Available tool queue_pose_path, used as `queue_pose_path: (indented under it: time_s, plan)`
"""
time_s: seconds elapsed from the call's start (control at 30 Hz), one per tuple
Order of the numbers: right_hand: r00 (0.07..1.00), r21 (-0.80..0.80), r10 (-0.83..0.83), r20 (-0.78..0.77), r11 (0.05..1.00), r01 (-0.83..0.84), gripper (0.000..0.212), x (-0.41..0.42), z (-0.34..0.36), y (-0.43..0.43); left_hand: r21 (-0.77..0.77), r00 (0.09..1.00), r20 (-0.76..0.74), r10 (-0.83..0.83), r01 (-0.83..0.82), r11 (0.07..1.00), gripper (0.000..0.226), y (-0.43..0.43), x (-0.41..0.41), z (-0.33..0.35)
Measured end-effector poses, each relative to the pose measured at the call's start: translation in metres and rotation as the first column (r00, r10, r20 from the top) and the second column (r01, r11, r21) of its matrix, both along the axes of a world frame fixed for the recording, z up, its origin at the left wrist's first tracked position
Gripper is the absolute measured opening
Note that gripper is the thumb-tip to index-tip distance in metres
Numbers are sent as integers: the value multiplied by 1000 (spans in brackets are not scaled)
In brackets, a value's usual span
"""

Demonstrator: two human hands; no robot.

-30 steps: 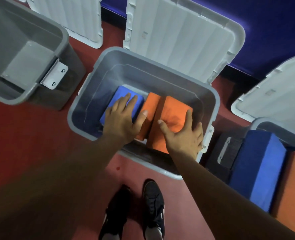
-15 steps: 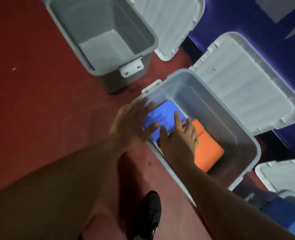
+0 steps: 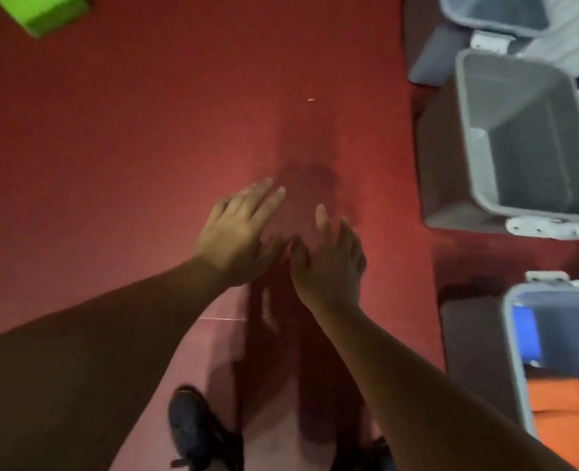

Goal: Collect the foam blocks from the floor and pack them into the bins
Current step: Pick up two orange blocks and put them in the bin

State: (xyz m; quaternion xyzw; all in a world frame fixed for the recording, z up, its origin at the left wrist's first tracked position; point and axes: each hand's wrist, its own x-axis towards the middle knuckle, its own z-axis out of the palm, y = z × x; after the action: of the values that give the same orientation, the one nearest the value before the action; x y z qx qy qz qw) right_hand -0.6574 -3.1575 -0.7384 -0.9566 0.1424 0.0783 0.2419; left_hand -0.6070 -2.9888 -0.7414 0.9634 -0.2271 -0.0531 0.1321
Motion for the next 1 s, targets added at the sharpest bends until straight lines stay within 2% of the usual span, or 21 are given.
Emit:
queue_pose_path:
  time_s: [0.13, 0.23, 0.37, 0.5, 0.7, 0.9, 1.0]
  plan:
    - [969, -42, 243, 41, 970, -241, 77, 39, 10, 159, 45, 979, -32, 200, -198, 979, 74, 159, -1, 19]
    - [909, -96, 398, 122, 917, -388, 69, 57, 15, 267, 47, 933, -26, 359, -357, 933, 75, 269, -8, 33]
    - [815, -142, 558, 157, 829, -540, 64, 67, 19, 389, 48, 774, -29, 632, -631, 775, 78, 391, -32, 40]
    - [678, -174, 730, 86, 681, -711, 67, 68, 21, 487, 57, 586, -53, 809, -807, 588, 80, 487, -59, 41]
    - [503, -171, 863, 41, 502, -848, 69, 101, 14, 644, 43, 388, -35, 921, -920, 389, 82, 628, -55, 35]
    - [333, -199, 943, 9, 328, -923, 68, 134, 2, 811, 33, 256, -60, 965, -965, 258, 81, 758, -46, 9]
    - [283, -218, 959, 2, 277, -936, 68, 130, 4, 872, 32, 200, -80, 977, -979, 203, 82, 809, -63, 11]
